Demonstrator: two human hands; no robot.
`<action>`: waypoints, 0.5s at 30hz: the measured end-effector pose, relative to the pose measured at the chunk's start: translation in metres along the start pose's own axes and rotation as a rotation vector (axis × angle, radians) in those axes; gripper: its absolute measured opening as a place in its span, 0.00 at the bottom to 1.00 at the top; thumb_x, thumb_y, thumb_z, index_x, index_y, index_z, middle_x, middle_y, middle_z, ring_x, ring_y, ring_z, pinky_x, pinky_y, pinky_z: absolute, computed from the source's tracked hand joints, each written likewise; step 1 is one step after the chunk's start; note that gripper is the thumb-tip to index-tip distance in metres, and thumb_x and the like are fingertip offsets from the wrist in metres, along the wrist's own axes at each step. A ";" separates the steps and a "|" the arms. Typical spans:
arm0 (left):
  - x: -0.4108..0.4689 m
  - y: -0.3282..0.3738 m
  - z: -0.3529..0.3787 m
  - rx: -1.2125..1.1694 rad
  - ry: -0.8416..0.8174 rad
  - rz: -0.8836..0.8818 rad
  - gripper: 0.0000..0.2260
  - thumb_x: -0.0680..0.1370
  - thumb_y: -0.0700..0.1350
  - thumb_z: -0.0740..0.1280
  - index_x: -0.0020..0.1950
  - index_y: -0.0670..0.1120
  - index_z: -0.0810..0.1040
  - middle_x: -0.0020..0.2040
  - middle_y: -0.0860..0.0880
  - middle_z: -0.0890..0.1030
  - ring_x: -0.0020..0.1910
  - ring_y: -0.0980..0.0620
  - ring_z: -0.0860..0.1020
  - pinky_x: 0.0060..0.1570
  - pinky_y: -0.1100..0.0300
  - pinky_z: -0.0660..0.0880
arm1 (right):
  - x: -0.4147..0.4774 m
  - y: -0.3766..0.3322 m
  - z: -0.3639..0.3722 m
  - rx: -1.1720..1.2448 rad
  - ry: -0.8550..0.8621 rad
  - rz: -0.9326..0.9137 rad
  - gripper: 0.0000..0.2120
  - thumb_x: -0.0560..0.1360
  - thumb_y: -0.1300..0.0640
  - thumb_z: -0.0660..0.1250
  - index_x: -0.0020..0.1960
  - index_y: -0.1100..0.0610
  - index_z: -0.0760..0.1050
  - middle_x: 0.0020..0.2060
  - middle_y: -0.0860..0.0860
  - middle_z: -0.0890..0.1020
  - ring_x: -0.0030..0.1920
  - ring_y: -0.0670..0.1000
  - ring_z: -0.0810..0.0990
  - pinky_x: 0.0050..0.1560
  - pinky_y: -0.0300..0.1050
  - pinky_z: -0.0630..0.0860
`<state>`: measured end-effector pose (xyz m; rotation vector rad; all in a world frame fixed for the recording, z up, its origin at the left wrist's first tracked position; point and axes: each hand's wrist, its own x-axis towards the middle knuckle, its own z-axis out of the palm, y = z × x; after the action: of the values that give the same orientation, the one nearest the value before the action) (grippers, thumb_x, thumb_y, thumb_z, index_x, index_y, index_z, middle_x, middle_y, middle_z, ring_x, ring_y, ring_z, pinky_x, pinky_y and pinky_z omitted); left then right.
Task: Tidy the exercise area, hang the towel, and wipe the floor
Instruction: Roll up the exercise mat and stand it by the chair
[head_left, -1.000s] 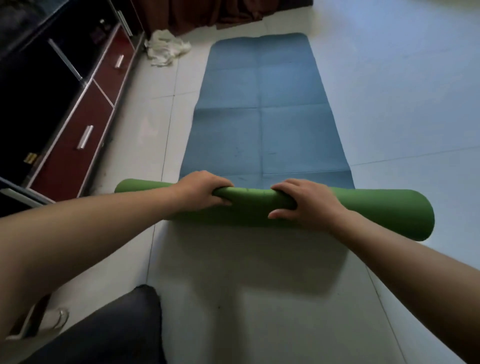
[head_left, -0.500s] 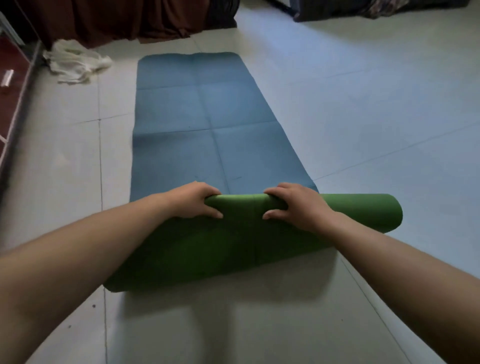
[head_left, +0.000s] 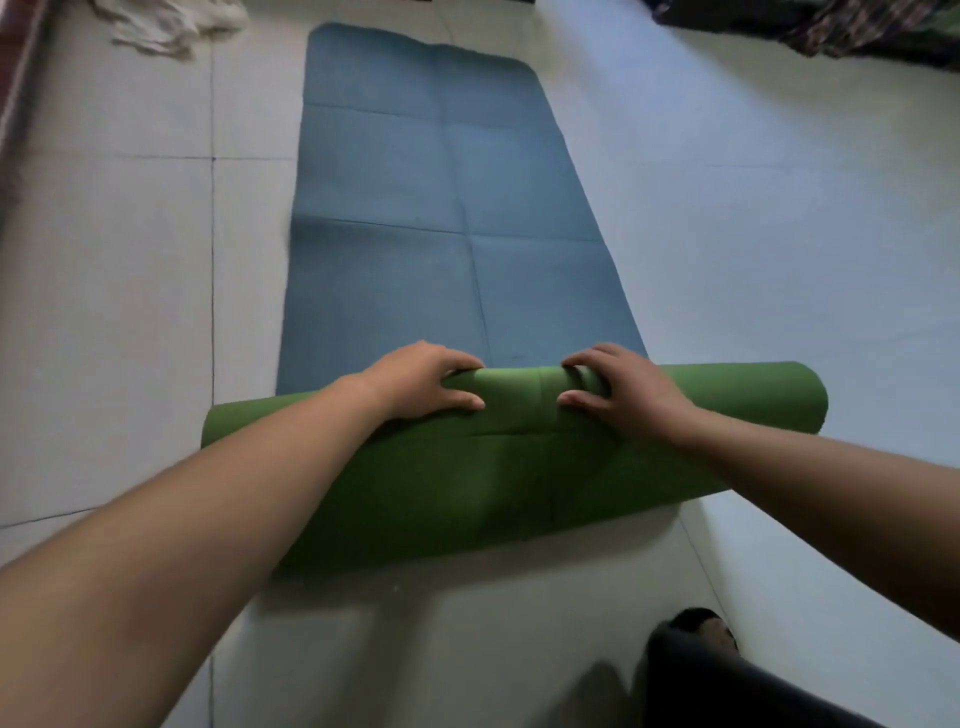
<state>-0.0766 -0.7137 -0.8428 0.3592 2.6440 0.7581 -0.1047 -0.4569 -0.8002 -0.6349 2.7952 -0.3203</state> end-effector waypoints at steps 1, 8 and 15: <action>-0.002 -0.004 -0.005 -0.020 0.010 -0.015 0.25 0.73 0.60 0.67 0.68 0.55 0.71 0.64 0.50 0.76 0.62 0.49 0.73 0.61 0.53 0.70 | 0.004 -0.005 0.001 -0.006 0.050 -0.038 0.22 0.72 0.43 0.68 0.61 0.53 0.75 0.57 0.52 0.78 0.56 0.55 0.76 0.58 0.46 0.69; -0.006 -0.021 -0.019 -0.034 0.049 -0.095 0.26 0.74 0.60 0.66 0.70 0.54 0.68 0.66 0.50 0.75 0.64 0.48 0.72 0.62 0.55 0.69 | 0.040 -0.012 -0.010 -0.278 -0.108 -0.275 0.52 0.56 0.20 0.53 0.72 0.49 0.61 0.68 0.50 0.69 0.68 0.53 0.66 0.68 0.49 0.57; 0.003 -0.016 -0.035 0.023 0.065 -0.223 0.25 0.76 0.60 0.62 0.71 0.53 0.68 0.69 0.51 0.73 0.66 0.49 0.70 0.63 0.55 0.67 | 0.095 0.008 0.000 -0.292 -0.097 -0.430 0.49 0.57 0.22 0.59 0.71 0.47 0.60 0.65 0.48 0.71 0.65 0.52 0.69 0.64 0.49 0.63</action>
<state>-0.0957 -0.7423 -0.8250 0.0446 2.6958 0.6782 -0.1906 -0.4920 -0.8208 -1.2857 2.6109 0.0461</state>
